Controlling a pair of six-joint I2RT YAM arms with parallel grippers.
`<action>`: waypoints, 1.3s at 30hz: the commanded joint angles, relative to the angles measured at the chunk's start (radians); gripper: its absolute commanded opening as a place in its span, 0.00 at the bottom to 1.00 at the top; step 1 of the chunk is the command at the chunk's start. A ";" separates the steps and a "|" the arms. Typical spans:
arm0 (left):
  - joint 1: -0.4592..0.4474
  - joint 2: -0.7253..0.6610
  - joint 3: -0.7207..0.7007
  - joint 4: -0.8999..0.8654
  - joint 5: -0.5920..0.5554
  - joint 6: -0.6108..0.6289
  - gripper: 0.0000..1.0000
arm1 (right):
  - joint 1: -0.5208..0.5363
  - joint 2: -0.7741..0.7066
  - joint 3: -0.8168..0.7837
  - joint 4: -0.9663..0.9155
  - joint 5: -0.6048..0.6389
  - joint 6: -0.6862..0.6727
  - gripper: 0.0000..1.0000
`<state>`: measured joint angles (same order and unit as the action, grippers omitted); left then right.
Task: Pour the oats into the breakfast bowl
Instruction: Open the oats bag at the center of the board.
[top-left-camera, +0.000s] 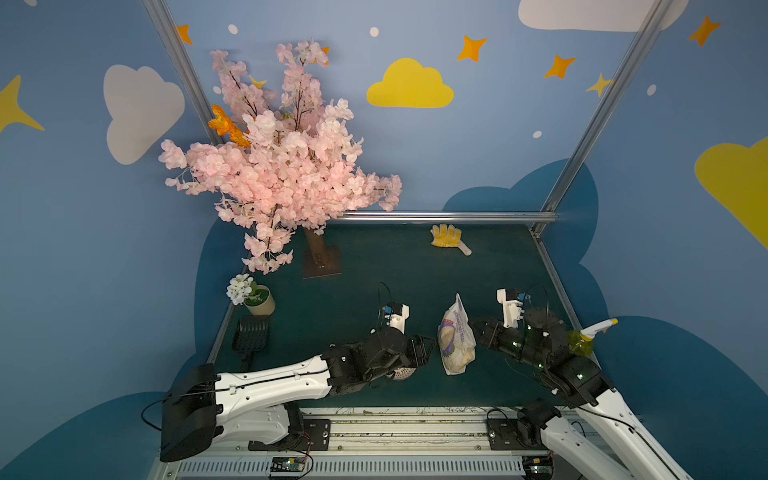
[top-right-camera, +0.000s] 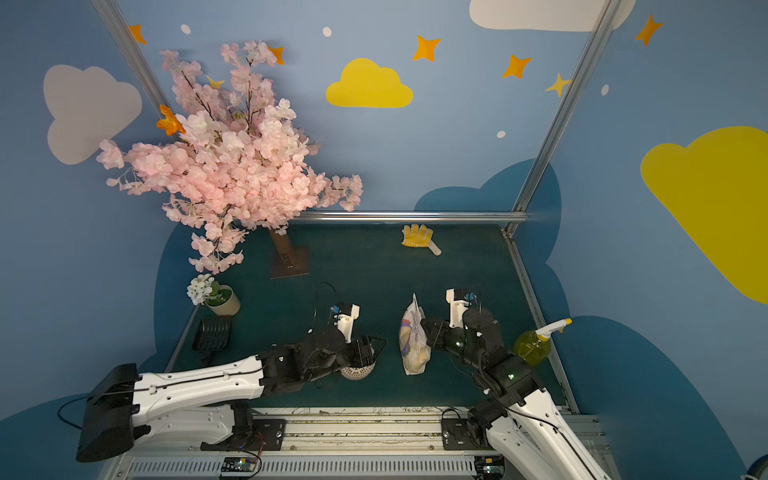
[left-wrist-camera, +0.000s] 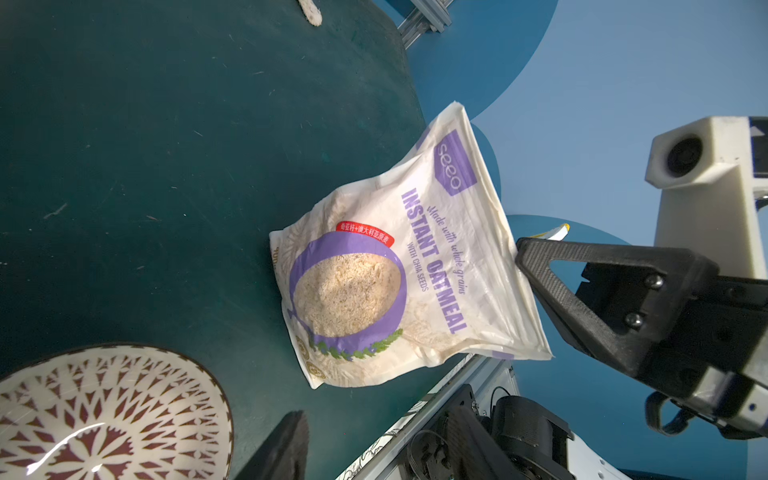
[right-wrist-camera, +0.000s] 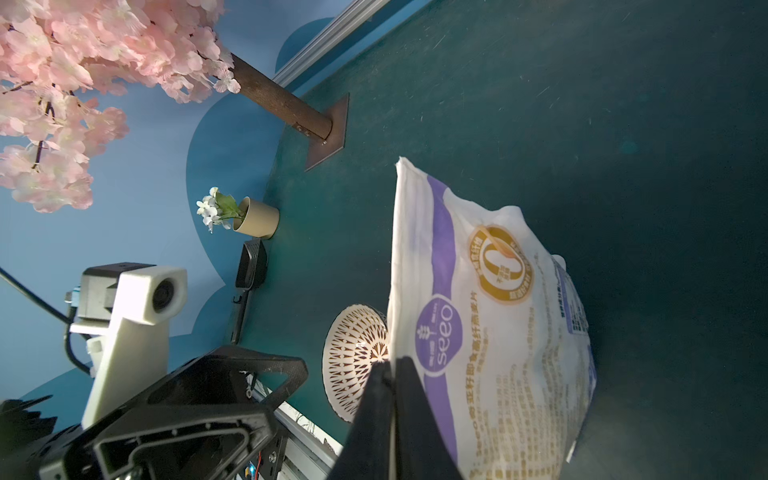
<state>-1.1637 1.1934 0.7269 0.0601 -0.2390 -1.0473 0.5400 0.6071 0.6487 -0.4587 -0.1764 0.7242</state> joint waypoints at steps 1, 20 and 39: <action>-0.004 0.007 0.035 0.000 -0.002 0.007 0.58 | -0.002 0.000 0.001 0.000 0.009 -0.010 0.00; -0.002 0.267 0.367 -0.032 -0.110 0.035 0.46 | -0.003 -0.029 -0.011 -0.020 0.020 -0.009 0.00; 0.013 0.397 0.429 0.028 -0.039 -0.008 0.43 | -0.003 -0.033 -0.015 -0.019 0.013 -0.013 0.00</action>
<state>-1.1557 1.5806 1.1301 0.0608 -0.2871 -1.0492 0.5400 0.5835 0.6445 -0.4686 -0.1661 0.7216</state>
